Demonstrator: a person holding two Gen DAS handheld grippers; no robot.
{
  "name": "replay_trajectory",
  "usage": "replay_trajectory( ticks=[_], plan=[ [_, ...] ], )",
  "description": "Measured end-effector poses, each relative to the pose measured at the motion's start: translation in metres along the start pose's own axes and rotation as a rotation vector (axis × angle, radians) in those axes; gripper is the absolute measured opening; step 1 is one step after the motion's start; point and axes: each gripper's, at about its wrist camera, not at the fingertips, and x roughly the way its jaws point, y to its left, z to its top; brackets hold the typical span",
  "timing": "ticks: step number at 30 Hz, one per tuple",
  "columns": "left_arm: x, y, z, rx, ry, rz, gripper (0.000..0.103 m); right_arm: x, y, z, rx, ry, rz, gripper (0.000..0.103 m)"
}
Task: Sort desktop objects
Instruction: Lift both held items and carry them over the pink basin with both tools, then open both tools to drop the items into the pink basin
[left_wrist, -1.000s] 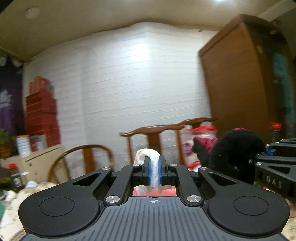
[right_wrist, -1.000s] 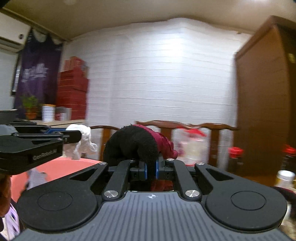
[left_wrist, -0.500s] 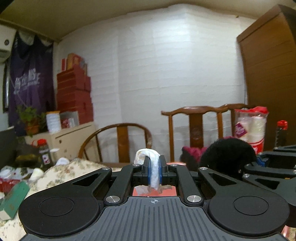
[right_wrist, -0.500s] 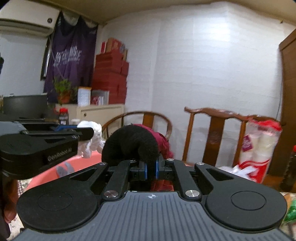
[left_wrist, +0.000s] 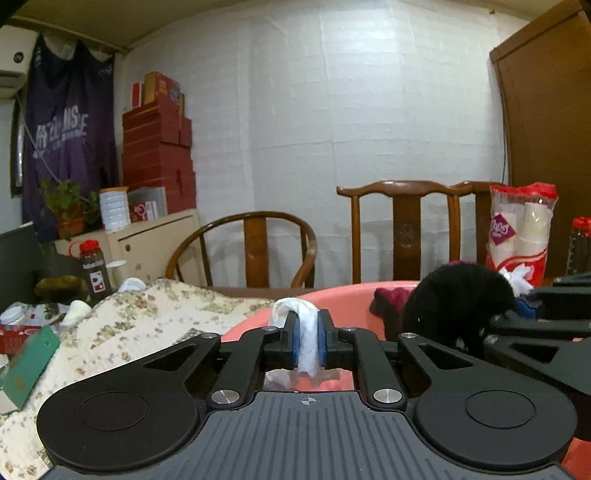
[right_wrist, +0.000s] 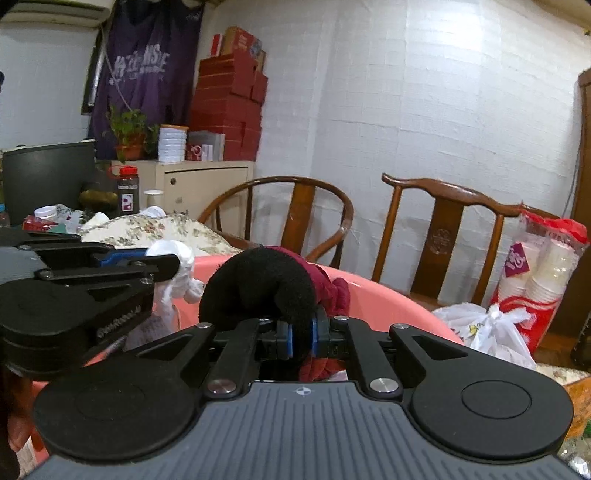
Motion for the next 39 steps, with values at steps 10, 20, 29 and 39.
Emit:
replay_trajectory(
  ticks=[10,20,29,39],
  plan=[
    [-0.011,0.008,0.004,-0.078,-0.004,0.029,0.101,-0.012,-0.012,-0.002,0.034,0.001,-0.065,0.064],
    [-0.031,-0.001,0.015,-0.041,-0.030,0.031,0.103,-0.031,-0.012,-0.002,0.024,-0.014,-0.078,0.065],
    [-0.044,-0.007,0.020,-0.040,-0.060,0.089,0.103,-0.048,-0.013,0.003,0.037,-0.047,-0.089,0.070],
    [-0.055,-0.017,0.021,-0.025,-0.073,0.108,0.103,-0.064,-0.017,0.002,0.054,-0.059,-0.096,0.072]
  ],
)
